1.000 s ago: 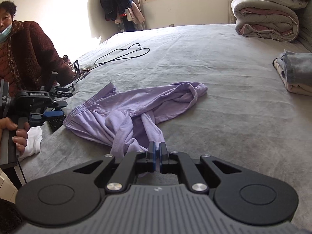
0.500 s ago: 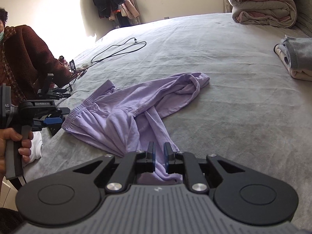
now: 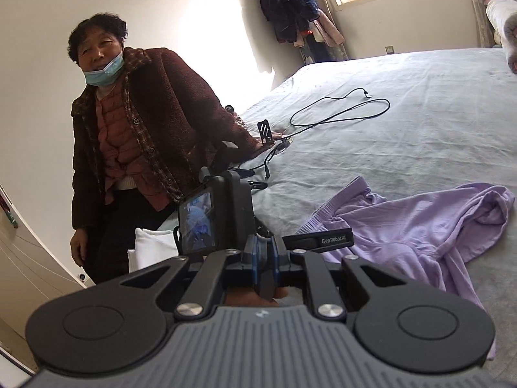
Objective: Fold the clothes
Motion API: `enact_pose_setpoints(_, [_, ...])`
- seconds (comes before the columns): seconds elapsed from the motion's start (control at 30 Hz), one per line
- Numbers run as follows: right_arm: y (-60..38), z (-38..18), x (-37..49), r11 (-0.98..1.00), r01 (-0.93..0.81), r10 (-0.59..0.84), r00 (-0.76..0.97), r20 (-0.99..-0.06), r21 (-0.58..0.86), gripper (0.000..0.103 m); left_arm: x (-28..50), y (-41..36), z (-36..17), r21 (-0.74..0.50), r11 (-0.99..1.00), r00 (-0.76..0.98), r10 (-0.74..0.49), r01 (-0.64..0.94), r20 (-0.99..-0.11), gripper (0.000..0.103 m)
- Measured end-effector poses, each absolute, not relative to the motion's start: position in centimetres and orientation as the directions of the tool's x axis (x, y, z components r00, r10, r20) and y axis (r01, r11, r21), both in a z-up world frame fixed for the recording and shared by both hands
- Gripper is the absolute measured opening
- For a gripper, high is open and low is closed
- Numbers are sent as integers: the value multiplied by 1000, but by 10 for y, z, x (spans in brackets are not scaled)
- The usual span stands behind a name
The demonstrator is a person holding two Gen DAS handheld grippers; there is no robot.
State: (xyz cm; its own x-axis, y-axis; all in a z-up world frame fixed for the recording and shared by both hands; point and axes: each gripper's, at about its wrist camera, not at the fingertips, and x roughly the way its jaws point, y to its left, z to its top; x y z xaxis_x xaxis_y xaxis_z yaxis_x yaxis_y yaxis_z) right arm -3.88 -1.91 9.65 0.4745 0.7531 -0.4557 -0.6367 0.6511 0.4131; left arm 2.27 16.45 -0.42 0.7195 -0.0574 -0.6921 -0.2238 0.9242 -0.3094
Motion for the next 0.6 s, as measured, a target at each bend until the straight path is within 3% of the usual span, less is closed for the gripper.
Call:
enact_pose_setpoints(0.13, [-36, 77, -33, 687, -592, 721, 488, -492, 421, 28, 23, 166, -4, -292, 931, 719, -49, -218, -694, 60])
enact_pose_setpoints(0.6, [-95, 29, -13, 800, -396, 600, 545, -586, 450, 40, 23, 165, -6, -272, 932, 712, -22, -240, -702, 61])
